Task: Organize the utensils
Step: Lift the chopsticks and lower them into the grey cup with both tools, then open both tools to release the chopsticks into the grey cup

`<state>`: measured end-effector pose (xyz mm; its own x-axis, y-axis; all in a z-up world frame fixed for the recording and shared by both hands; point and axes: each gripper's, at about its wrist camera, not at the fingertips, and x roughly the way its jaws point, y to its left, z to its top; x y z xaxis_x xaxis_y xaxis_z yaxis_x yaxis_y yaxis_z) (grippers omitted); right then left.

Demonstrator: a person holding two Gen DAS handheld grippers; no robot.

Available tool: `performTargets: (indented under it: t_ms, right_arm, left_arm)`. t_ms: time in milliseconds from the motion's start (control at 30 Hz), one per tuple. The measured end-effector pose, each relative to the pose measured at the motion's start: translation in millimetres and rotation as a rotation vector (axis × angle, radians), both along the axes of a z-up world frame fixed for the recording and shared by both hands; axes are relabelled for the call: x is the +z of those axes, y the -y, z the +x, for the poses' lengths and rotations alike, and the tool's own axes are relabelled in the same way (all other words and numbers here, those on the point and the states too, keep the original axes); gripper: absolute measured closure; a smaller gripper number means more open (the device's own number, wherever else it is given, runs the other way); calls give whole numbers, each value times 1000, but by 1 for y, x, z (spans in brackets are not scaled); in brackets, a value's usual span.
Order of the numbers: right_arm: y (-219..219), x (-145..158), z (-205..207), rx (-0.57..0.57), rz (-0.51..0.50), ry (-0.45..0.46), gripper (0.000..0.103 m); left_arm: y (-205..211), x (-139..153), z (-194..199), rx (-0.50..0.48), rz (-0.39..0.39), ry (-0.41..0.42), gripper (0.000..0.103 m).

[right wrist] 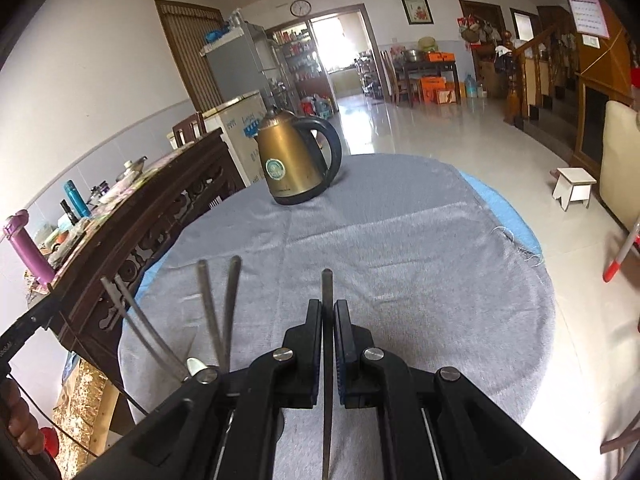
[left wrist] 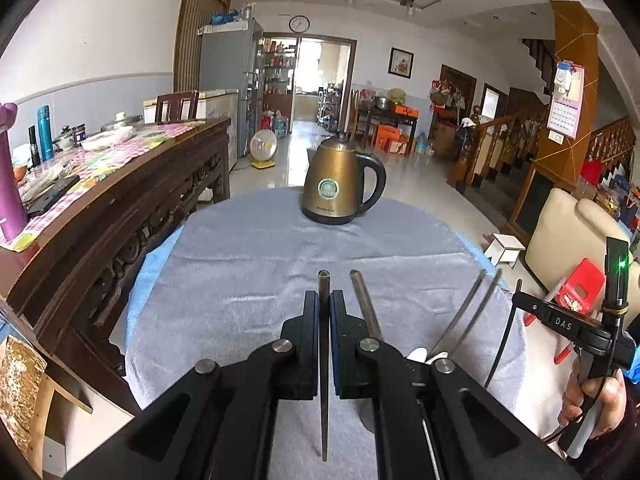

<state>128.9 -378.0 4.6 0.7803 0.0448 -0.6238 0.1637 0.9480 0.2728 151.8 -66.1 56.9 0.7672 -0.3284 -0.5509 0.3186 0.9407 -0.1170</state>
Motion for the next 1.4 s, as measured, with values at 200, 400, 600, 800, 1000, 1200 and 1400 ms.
performTargets:
  t_ms: [200, 400, 600, 800, 1000, 1200, 1400]
  right_arm:
    - [-3, 15, -22, -7, 2, 47, 96]
    - [-7, 32, -42, -15, -5, 93, 96]
    - [-13, 49, -56, -19, -4, 140, 96]
    - [-23, 67, -68, -11, -27, 197, 96]
    - [-34, 86, -83, 13, -31, 257, 96]
    - [-40, 104, -99, 18, -25, 322, 96]
    - [-48, 116, -111, 6, -22, 423, 96]
  left_arm:
    - [1, 13, -23, -6, -19, 39, 98]
    - [1, 31, -40, -31, -40, 80, 98]
    - [0, 47, -50, -35, -65, 126, 98]
    - [-3, 58, -57, -6, -109, 163, 98]
    - [-6, 64, -62, 19, -164, 211, 98]
    - [0, 65, -66, 25, -180, 252, 98]
    - [5, 63, -68, 26, -202, 282, 98]
